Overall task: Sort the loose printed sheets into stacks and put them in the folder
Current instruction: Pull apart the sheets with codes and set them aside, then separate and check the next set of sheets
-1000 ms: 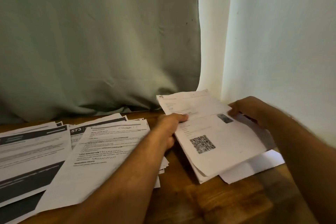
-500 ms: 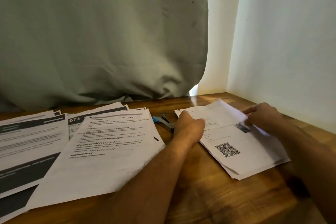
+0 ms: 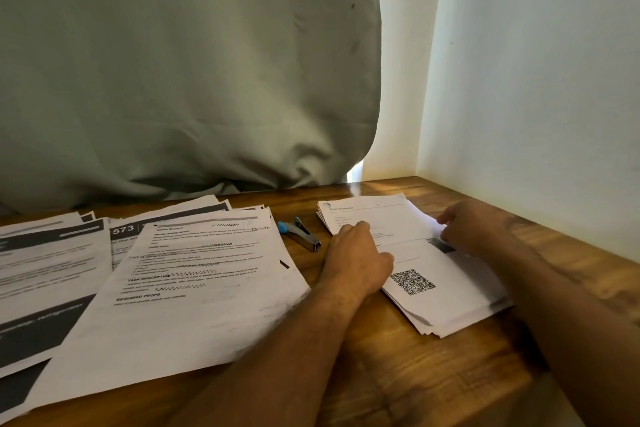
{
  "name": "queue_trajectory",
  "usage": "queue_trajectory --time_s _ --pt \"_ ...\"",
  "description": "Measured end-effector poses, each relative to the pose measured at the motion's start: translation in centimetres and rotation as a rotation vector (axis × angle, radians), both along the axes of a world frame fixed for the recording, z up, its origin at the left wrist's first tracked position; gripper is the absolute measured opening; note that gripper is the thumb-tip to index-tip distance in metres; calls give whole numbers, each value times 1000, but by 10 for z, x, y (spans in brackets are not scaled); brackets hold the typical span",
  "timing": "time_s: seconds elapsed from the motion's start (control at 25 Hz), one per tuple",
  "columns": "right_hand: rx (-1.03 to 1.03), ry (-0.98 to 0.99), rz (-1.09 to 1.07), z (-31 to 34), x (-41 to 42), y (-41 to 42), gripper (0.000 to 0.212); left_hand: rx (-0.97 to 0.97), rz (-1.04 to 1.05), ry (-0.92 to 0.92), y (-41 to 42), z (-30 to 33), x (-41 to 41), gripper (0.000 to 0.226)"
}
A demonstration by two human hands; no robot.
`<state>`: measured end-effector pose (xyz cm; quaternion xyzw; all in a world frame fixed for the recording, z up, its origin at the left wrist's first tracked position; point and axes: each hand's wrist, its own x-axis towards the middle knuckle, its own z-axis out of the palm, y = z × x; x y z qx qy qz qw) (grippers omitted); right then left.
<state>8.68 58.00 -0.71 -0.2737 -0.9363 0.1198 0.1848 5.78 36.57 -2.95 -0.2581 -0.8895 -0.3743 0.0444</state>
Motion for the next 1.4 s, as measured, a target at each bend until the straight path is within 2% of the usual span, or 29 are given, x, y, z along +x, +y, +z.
queue_trajectory --time_s 0.08,0.2,0.32,0.44,0.56,0.68,0.76,0.92,1.08,1.2,1.4 --pt "1 51 27 1 -3 -4 34 31 -3 2 -4 3 2 53" --pt "-121 181 112 8 -8 -23 28 91 14 28 -15 16 3 54" --pt "-72 281 296 22 -23 -60 23 99 35 72 -46 42 -9 52" --pt "-46 269 467 33 -43 -117 24 36 129 98 -103 62 -31 44" --pt "-109 186 523 39 -64 -159 21 -59 208 71 -150 69 -50 23" --pt "-64 30 499 40 -93 -204 9 -358 281 37 -199 59 -65 43" --pt "40 -31 435 35 -106 -223 12 -499 305 40 -224 41 -71 60" --pt "170 -64 344 12 -114 -231 12 -481 322 8 -251 16 -79 77" --pt "138 -113 379 6 -116 -228 9 -488 340 -52 -255 8 -86 81" --pt "145 -109 384 6 -119 -222 22 -545 360 -38 -254 7 -85 85" --pt "147 -62 380 7 -113 -227 21 -607 453 -30 -255 9 -83 95"
